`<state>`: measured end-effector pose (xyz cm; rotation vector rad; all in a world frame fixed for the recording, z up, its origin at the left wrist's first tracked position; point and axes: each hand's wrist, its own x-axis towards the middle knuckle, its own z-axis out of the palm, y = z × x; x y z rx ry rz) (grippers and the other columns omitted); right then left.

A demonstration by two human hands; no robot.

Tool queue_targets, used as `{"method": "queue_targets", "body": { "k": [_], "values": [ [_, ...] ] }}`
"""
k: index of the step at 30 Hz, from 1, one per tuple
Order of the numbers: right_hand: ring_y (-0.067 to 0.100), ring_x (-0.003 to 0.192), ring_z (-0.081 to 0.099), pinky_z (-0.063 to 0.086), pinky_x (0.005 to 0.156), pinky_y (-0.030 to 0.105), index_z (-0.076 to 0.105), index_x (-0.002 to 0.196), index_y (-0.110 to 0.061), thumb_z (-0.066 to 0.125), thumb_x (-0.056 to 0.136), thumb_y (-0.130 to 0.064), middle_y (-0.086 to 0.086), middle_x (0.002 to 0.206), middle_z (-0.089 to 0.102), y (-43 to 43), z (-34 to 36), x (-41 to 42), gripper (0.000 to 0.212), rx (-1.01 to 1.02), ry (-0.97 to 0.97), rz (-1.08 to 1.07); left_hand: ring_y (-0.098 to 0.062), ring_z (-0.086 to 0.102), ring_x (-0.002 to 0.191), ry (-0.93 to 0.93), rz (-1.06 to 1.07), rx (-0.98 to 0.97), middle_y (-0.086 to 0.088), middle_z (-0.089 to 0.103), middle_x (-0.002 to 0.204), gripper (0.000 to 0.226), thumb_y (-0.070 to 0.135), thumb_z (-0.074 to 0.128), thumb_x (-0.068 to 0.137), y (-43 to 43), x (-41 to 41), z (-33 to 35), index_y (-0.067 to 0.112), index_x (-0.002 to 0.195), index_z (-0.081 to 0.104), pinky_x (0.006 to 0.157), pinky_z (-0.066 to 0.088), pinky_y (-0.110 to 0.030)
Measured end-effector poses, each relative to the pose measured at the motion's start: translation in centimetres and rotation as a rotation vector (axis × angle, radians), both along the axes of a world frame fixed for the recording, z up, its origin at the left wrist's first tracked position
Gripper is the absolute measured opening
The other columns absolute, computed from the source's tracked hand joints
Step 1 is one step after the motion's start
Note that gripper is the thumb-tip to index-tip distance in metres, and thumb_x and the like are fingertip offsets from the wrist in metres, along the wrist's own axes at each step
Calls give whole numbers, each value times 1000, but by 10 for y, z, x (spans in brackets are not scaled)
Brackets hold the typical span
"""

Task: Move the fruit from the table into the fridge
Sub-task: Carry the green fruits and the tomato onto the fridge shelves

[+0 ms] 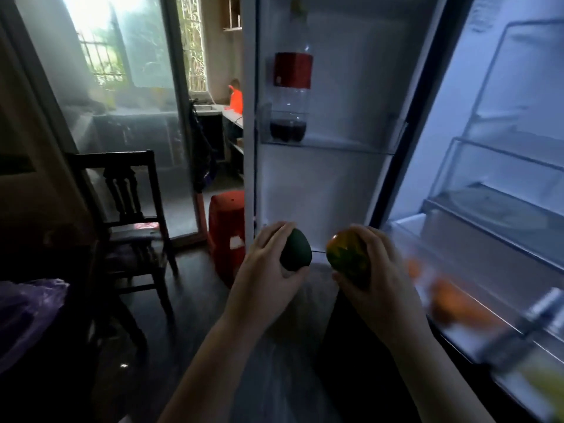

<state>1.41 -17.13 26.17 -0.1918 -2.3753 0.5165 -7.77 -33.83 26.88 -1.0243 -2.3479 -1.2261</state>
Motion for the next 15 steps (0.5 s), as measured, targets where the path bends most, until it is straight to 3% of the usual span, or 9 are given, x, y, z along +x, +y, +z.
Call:
{"method": "queue_targets", "body": {
  "k": [2,3,6,8,13,15],
  "values": [
    [3,113,36,33,91,12,43,134,-19,82,69,-24,2,135,44,23,2,35,76,-9,7,-61,9,27,121,12,-56,6,11,41,133,72,18,77,75,28,24,1,17,138,43,96,21,3],
    [6,113,39,34,91,14,44,134,-18,83,68,-23,3,134,45,30,1,44,77,-19,11,-78,12,26,118,1,-85,13,13,40,130,73,18,77,75,36,31,1,18,139,43,96,20,5],
    [24,114,51,46,92,31,46,131,-17,84,66,-20,6,131,49,63,-1,87,76,-21,42,-136,6,34,124,-21,-191,18,14,41,132,74,19,76,76,76,64,1,23,140,40,105,28,-10],
    [26,115,51,48,94,38,46,130,-16,84,67,-21,5,131,49,84,-1,116,74,-21,62,-185,1,37,127,-26,-252,24,10,43,136,74,19,75,75,103,83,-2,22,140,40,109,28,-17],
    [18,117,49,45,97,32,47,132,-14,81,70,-21,1,131,48,125,3,189,71,-18,118,-323,4,33,129,-66,-434,19,17,38,138,70,21,73,77,170,134,-1,28,138,40,105,21,-5],
    [17,119,48,46,96,37,46,132,-15,81,70,-21,0,132,47,140,4,215,72,-10,119,-381,4,35,126,-73,-516,18,18,40,135,70,20,74,76,196,153,1,29,137,41,102,23,-3]
  ]
}}
